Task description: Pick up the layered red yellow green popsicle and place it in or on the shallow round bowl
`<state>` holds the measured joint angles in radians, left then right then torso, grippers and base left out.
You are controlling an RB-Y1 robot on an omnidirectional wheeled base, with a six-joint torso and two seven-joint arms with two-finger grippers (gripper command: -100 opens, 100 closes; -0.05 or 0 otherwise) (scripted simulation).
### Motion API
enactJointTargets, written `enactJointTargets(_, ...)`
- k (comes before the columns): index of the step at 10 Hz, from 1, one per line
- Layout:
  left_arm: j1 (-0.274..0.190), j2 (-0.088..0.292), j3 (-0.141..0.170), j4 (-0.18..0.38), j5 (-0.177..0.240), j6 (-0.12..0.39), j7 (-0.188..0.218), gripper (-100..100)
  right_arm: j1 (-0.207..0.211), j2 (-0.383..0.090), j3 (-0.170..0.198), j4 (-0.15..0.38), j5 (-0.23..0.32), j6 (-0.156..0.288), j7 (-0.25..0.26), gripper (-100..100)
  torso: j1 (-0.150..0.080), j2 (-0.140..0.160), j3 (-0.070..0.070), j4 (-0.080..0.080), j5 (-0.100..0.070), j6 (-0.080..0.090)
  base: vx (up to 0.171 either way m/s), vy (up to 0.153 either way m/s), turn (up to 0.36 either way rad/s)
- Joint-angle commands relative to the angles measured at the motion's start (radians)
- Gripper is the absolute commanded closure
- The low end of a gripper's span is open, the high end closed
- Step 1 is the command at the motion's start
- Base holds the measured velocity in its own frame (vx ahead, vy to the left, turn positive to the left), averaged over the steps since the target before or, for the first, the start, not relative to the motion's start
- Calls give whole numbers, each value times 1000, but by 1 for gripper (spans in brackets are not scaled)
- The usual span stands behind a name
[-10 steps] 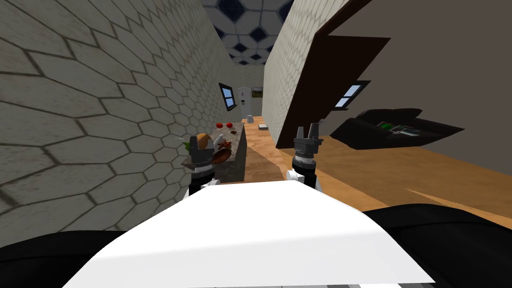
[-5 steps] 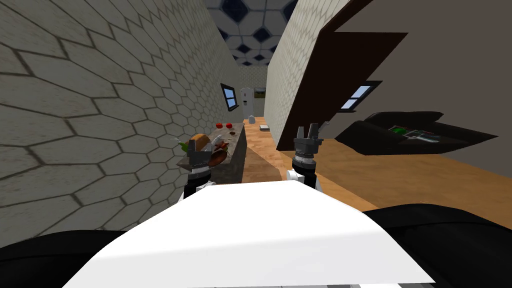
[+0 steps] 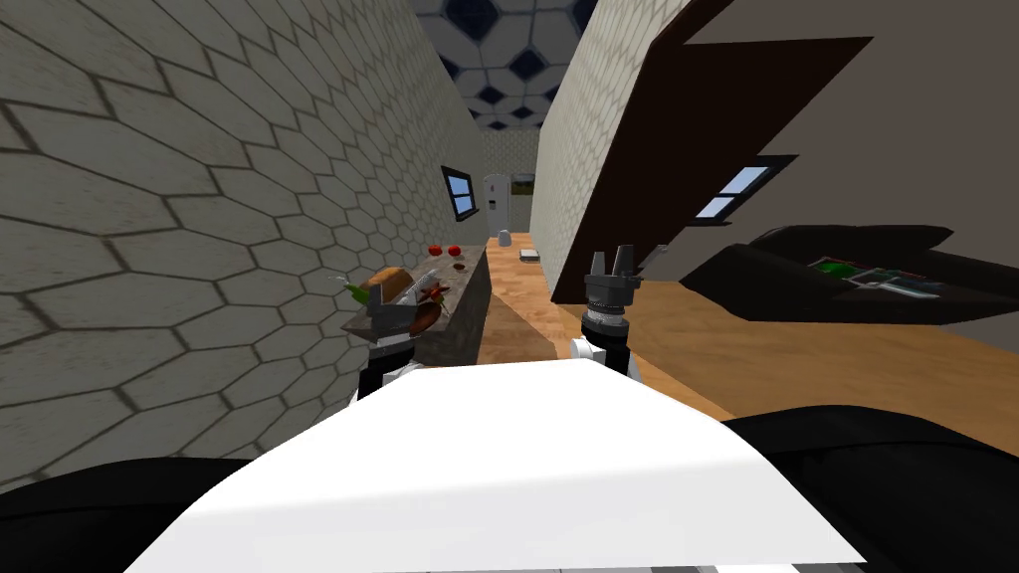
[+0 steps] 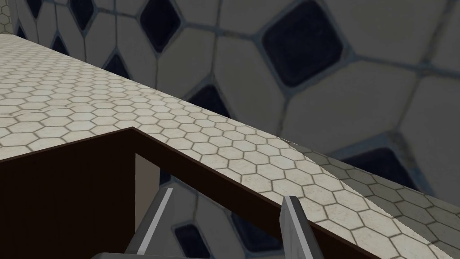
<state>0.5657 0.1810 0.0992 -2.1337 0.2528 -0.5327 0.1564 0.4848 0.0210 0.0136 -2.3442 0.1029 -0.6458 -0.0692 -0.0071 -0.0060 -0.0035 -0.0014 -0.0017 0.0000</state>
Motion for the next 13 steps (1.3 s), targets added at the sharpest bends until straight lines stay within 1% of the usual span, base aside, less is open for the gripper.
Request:
enactJointTargets(1, 0, 10, 27, 28, 50, 16, 32, -100, 0, 0, 0, 0, 0, 0, 0, 0, 0, 0, 0, 0, 0, 0, 88, -156, 157)
enactJointTargets(2, 0, 13, 43, 47, 78, 27, 51, -100, 0, 0, 0, 0, 0, 0, 0, 0, -2, -1, 0, 0, 0, 0, 97, -143, 168)
enactJointTargets(3, 0, 13, 43, 47, 87, 27, 51, -100, 0, 0, 0, 0, 0, 0, 0, 0, -1, -1, -1, 0, 0, 0, 100, -124, 34)
enactJointTargets(5, -5, 18, 72, 86, 154, 46, 90, -100, 0, 0, 0, 0, 0, 0, 0, 0, -1, -2, -1, -1, 0, 0, 132, -146, 121)
enactJointTargets(8, -20, 24, 113, 152, 244, 72, 150, -100, 0, 0, 0, 0, 0, 0, 0, 0, -4, -7, -4, -2, -1, 0, 160, -187, 177)
enactJointTargets(9, -20, 24, 113, 152, 252, 72, 150, -100, 0, 0, 0, 0, 0, 0, 0, 0, -4, -6, -3, -1, -1, 0, 82, -110, 42)
enactJointTargets(11, -35, 26, 139, 200, 314, 86, 190, -100, 0, 0, 0, 0, 0, 0, 0, 0, 3, -3, -2, -1, 0, 0, 127, -97, 141)
enactJointTargets(13, -55, 26, 163, 250, 371, 96, 230, -100, 0, 0, 0, 0, 0, 0, 0, 0, -1, -8, -5, -2, 0, 0, 183, -168, 181)
